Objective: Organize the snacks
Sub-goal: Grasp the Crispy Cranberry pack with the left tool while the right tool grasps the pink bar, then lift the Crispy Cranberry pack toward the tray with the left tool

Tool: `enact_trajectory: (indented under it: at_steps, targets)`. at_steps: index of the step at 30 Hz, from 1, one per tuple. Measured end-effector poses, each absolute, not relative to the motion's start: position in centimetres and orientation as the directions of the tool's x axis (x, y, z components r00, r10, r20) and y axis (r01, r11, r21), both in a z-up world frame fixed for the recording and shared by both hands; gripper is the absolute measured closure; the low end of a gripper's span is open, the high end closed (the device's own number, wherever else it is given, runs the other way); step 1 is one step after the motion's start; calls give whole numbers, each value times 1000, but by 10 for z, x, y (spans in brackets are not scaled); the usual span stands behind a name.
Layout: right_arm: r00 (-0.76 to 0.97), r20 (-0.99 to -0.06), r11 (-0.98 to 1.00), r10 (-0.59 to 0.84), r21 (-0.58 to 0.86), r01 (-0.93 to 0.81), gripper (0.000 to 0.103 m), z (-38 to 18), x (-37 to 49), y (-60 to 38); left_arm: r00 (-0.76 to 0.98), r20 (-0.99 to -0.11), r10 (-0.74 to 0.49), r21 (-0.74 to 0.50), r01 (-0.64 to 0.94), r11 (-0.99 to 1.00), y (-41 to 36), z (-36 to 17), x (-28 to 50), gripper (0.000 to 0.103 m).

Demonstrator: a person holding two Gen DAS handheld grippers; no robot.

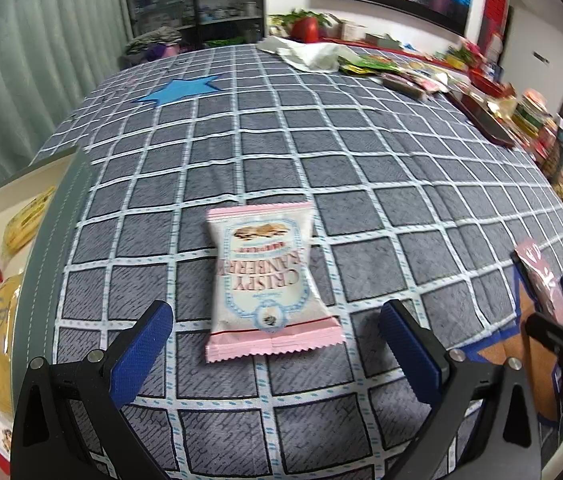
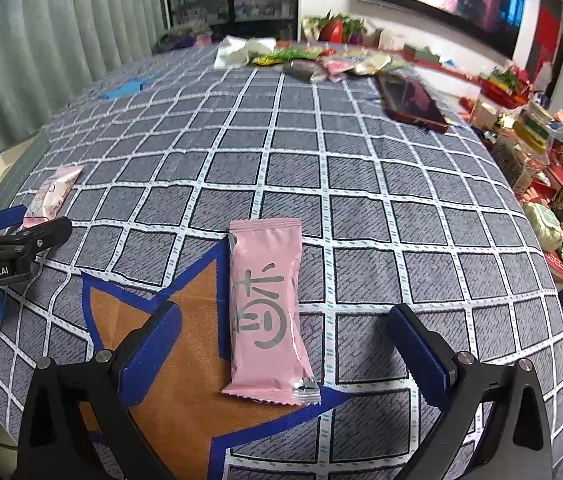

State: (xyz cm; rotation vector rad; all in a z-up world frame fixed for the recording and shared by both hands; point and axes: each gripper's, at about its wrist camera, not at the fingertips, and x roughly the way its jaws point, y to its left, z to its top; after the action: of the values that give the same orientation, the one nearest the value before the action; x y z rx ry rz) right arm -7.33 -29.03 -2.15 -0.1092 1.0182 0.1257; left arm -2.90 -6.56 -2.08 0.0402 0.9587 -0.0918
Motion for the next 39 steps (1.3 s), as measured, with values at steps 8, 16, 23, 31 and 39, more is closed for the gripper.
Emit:
enact_trajectory:
  at_steps: [8,16,23,31,39]
  targets:
    - [357,-933,981,41,-30,-191,10,-19,-46,-284,474,-872,-120,-8,233,973,-85,-17,-17,5]
    - [332,-938,978,94,25,-206,77,-4,-41,-278,478,-858,-190,-70,257,964,-79,-4,-25,48]
    - [330,-921,966,207,139,-219,77,10,-47,-268,574,-801,-168,-42,226,973,-61,30,-51,48]
    - [325,-900,930,291,187,-317,77,32,-46,-215,640,-760,-115,-21,153,988,-15,63,-69,47]
    - [308,-894,891,325,181,-417,77,55,-48,-158,667,-745,-30,25,74,997,35,77,-87,47]
